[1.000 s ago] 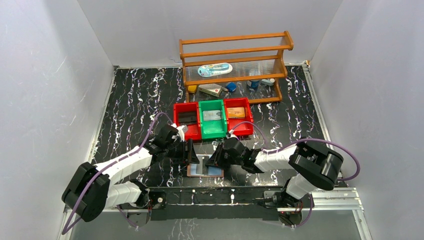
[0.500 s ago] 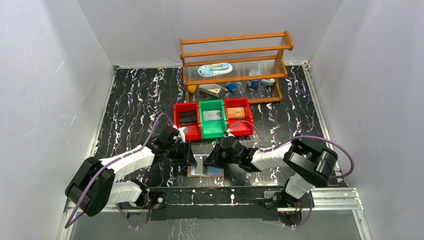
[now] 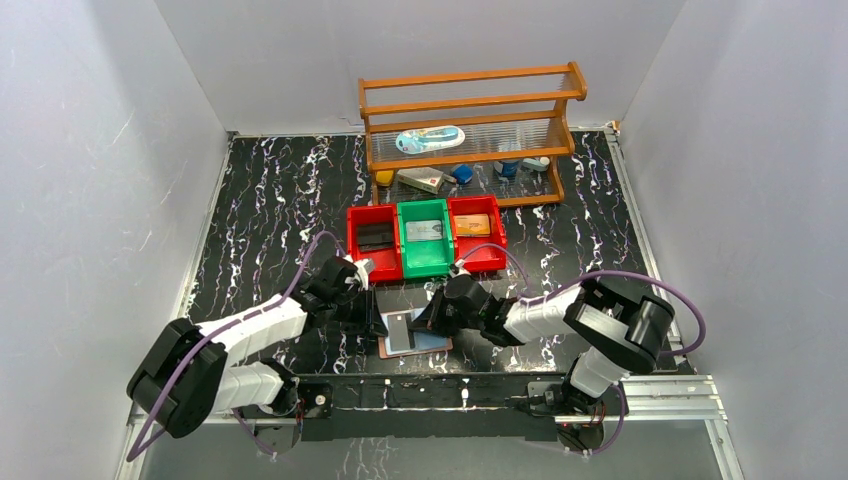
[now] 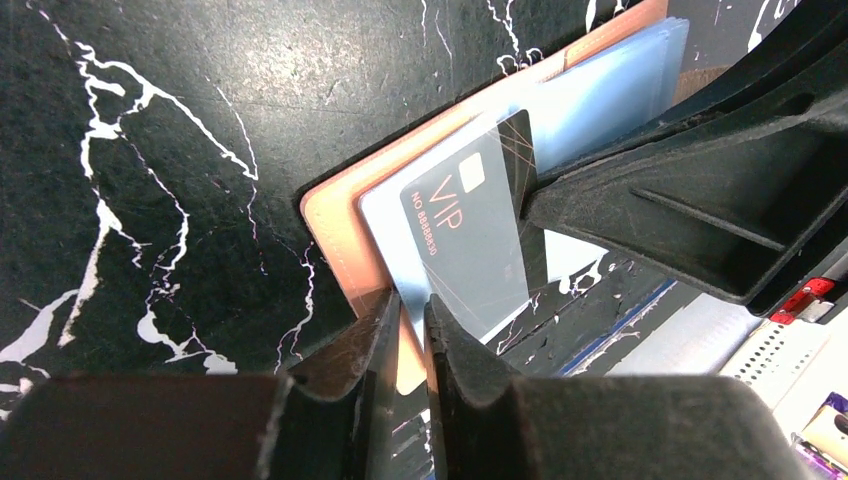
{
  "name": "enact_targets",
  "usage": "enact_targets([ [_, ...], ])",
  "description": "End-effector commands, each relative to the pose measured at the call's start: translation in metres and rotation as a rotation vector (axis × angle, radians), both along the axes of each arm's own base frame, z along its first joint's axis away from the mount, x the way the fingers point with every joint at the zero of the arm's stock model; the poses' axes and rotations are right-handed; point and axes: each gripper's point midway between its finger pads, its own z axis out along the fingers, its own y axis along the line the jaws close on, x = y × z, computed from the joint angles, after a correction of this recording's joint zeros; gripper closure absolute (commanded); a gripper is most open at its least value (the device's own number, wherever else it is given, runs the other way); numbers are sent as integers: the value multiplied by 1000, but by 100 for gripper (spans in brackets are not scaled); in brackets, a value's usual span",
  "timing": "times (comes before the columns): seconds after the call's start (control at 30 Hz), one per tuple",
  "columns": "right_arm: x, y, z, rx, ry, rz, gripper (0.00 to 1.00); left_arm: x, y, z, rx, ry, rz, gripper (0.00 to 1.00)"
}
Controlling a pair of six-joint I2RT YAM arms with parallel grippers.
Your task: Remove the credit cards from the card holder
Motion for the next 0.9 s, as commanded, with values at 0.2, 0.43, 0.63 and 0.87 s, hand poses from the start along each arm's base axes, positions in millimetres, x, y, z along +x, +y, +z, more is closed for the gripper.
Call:
enact_targets([
  [0.2,5,-12,6,-2,-38,-49,93,-7,2,7,-10,-9,-12,89],
  [0.43,6,-9,15,27,-55,-39,94,-1,-2,16,-19,-29,-4,77],
  [0.63,4,-7,19,52,-59,-31,95,5,-13,33,-76,-62,-34,55],
  [0.87,1,-2,21,92,-44,-19,94,3,-34,56,-138,-81,-103,52],
])
